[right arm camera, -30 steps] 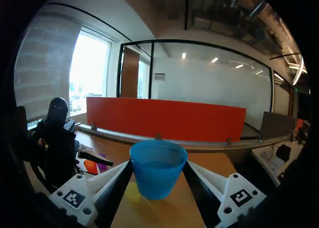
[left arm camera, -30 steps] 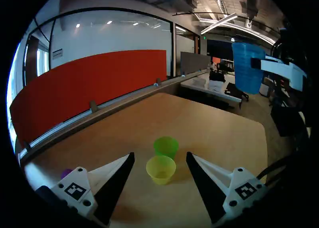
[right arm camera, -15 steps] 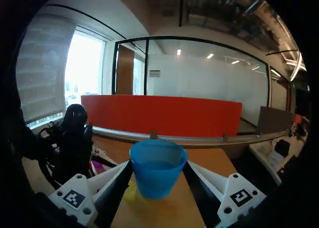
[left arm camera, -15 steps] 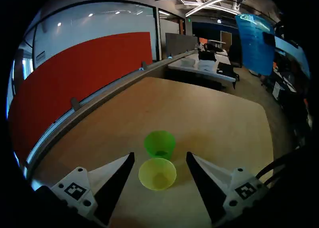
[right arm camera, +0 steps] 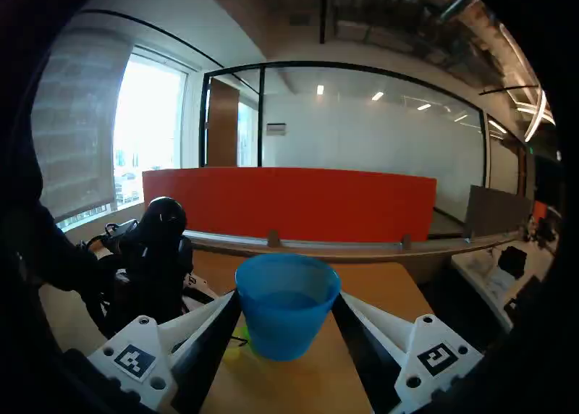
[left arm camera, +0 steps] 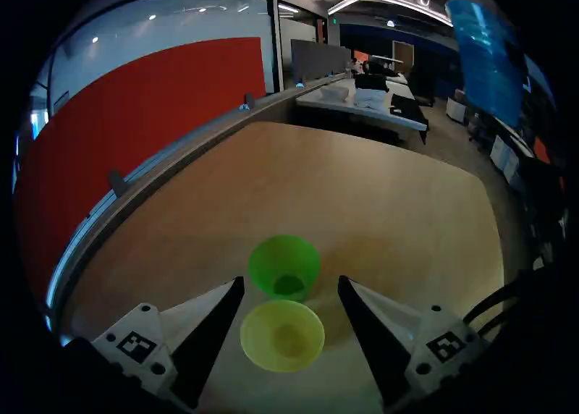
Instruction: Pour water
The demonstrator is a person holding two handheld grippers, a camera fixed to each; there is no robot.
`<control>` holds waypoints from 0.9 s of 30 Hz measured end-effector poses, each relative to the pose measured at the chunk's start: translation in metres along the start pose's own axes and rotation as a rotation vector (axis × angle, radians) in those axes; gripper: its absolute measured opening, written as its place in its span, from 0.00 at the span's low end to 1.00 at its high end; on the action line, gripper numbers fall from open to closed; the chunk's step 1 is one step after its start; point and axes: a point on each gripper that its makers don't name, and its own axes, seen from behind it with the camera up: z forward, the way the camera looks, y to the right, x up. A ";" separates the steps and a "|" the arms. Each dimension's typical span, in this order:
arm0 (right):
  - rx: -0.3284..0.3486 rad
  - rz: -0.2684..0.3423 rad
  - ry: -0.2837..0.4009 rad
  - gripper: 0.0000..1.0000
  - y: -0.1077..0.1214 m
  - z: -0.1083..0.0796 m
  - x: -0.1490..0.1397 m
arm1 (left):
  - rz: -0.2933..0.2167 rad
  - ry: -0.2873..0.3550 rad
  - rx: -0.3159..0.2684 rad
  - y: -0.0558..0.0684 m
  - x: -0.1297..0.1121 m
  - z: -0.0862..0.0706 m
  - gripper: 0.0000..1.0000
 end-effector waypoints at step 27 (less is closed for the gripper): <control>-0.012 0.024 -0.011 0.90 0.020 0.011 -0.011 | -0.004 -0.106 0.010 -0.006 -0.012 0.052 0.96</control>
